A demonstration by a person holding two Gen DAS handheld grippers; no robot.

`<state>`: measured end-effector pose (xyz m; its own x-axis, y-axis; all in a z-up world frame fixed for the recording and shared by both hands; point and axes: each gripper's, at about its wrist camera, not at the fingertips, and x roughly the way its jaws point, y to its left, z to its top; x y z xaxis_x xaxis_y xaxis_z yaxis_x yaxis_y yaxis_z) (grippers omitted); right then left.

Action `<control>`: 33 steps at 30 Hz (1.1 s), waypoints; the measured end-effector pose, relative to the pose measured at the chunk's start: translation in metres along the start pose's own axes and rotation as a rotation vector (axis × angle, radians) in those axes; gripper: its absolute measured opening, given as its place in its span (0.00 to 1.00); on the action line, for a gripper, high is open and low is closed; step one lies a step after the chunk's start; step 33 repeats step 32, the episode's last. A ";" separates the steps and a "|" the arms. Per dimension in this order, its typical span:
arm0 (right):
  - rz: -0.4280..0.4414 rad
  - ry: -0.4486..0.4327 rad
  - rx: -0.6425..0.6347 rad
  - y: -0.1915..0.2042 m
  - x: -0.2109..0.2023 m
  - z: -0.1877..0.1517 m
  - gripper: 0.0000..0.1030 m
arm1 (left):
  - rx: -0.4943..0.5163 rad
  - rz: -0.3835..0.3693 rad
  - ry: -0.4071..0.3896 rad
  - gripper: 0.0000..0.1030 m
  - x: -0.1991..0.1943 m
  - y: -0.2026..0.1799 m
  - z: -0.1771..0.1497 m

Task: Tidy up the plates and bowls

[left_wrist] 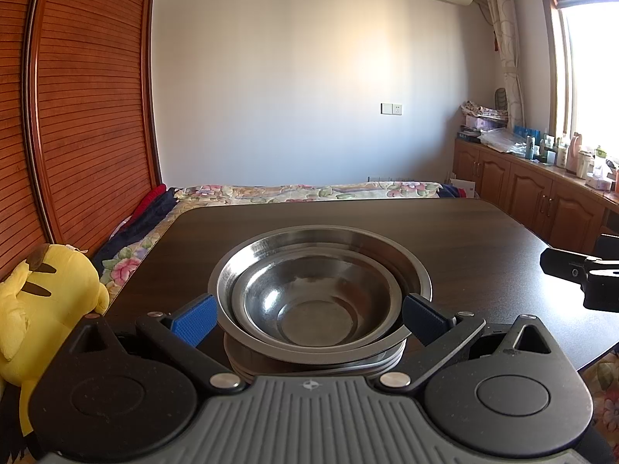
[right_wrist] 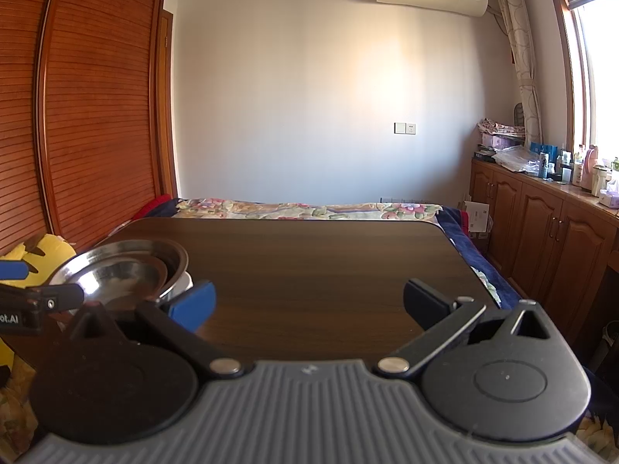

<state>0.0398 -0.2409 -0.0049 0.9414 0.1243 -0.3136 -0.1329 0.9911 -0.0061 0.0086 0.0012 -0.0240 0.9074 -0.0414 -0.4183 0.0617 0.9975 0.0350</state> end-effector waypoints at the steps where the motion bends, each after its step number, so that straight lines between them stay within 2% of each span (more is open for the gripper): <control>1: 0.000 -0.001 0.000 0.000 0.000 0.000 1.00 | 0.000 -0.001 -0.001 1.00 0.000 0.000 0.000; 33: 0.000 0.000 0.003 0.001 0.001 -0.001 1.00 | 0.001 -0.006 0.000 1.00 0.000 0.002 0.001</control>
